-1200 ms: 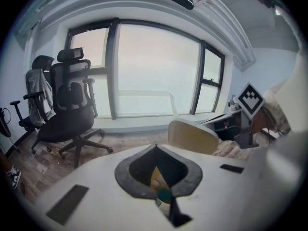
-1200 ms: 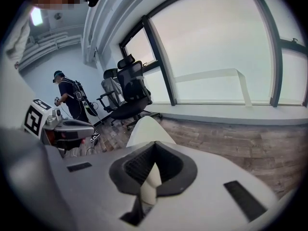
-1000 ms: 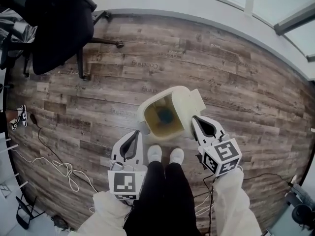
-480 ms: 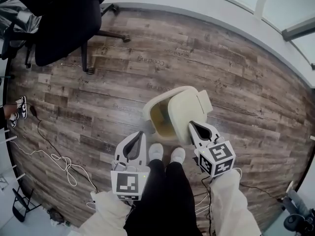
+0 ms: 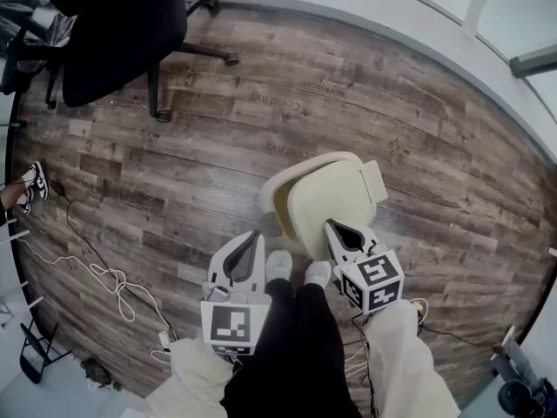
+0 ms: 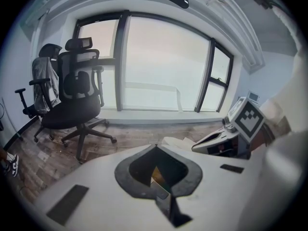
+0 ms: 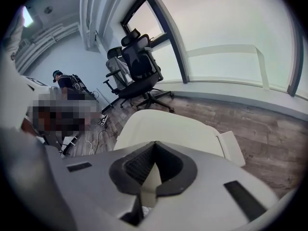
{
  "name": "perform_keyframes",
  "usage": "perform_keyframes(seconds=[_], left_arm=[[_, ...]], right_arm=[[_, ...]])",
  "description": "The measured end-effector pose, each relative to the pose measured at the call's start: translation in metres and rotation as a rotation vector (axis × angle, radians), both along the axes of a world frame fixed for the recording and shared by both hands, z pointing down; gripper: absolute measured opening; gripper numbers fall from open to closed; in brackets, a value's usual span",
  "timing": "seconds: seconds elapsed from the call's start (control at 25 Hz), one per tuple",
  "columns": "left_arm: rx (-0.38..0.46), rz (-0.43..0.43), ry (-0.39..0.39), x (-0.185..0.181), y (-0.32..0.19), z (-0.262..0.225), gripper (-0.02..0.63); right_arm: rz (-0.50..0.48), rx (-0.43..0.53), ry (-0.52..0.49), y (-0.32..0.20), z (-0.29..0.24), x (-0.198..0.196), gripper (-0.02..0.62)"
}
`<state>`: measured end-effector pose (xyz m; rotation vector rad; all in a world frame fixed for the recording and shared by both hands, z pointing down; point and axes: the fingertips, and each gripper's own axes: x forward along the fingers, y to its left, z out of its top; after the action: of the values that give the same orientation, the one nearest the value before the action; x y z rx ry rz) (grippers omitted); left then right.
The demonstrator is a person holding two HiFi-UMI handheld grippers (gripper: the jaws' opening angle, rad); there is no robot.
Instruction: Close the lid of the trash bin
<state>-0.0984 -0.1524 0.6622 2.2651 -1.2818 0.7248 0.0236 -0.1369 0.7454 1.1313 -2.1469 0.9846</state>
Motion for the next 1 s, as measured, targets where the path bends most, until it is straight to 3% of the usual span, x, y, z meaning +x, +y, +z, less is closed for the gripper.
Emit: perform_keyframes(seconds=[1.0], left_arm=[[-0.074, -0.114, -0.002, -0.057, 0.002, 0.037, 0.005]], right_arm=[[-0.012, -0.153, 0.114, 0.007, 0.079, -0.04, 0.023]])
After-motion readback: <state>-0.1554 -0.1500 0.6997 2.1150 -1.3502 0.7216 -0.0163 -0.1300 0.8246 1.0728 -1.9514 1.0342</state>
